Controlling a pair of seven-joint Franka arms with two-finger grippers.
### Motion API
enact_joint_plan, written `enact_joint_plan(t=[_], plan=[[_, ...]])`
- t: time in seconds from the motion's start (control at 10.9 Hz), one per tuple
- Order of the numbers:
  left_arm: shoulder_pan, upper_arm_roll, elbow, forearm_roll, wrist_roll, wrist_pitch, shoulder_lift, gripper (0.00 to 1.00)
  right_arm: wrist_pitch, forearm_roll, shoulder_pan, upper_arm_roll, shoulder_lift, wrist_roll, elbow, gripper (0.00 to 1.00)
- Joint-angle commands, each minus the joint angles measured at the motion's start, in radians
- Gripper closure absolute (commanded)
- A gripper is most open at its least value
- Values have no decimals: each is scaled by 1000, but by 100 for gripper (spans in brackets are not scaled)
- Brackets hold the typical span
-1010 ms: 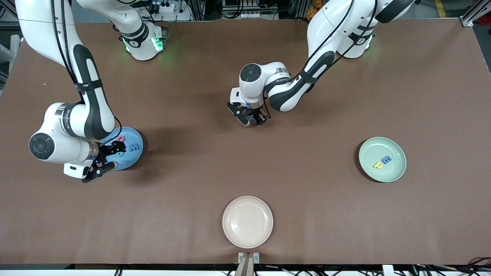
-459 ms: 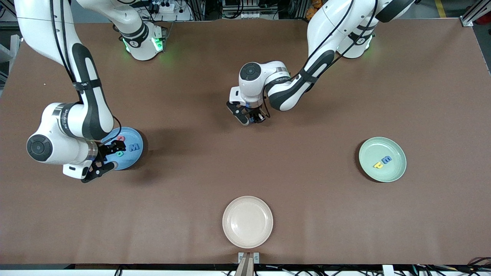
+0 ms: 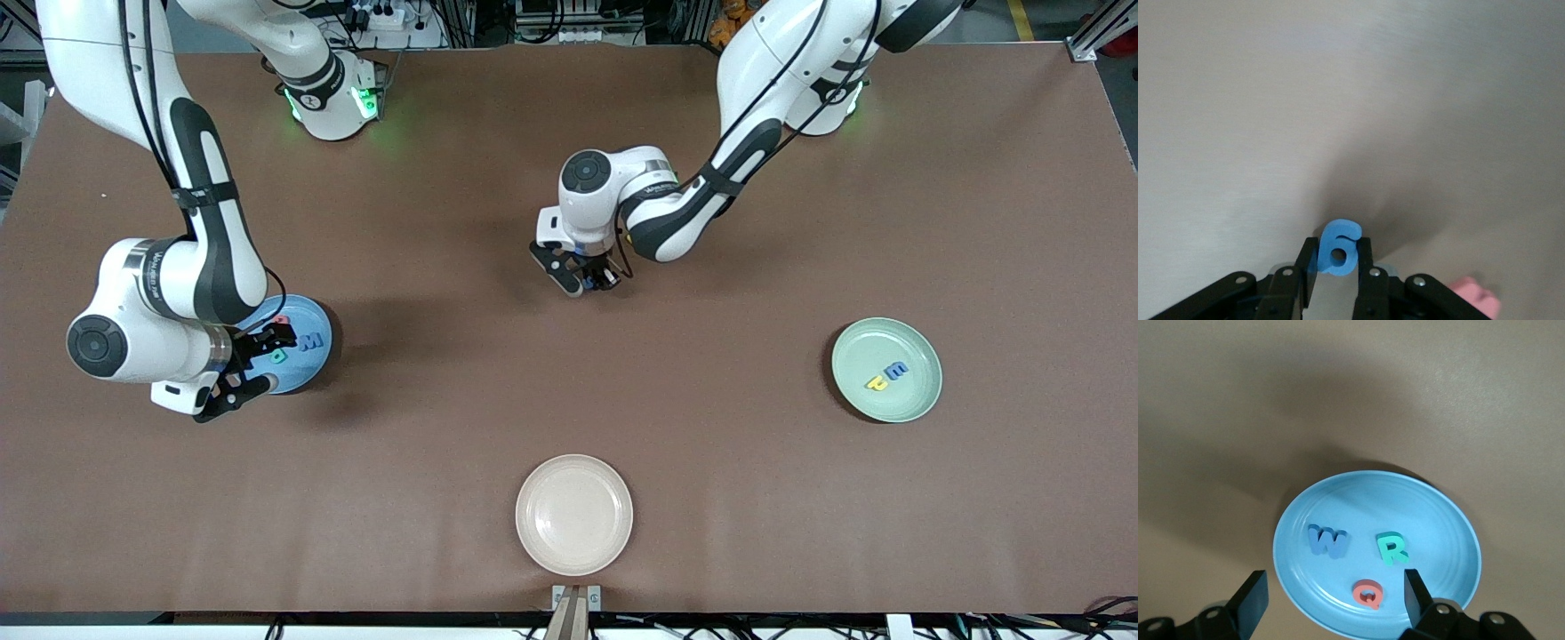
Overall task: Sort uppercase to blue plate, lowercase to green plate
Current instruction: 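Carry the blue 6 to the green plate while the right gripper reaches the H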
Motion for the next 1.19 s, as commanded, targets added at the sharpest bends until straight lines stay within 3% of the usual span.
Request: enact_joint_plan(t=[0.0,0.37,0.64,0.83,1.1], plan=[[87,-14,-27,10,-11,-69,-112,100,-65,7,35,3,-57,75,-7,9],[260,-17,-16,-79,33,-106,-186,100,-159,7,110,3,-119,217,-7,9],[364,-9,69,-179,62,-300,-214,100,-219,7,205,4,-188,404,-9,8],[453,4,118,-197,197,-403,-229,100,-257,8,300,6,-234,617,-9,8],[579,75,114,-208,479,-408,-257,100,-274,14,510,9,-259,1028,17,7]])
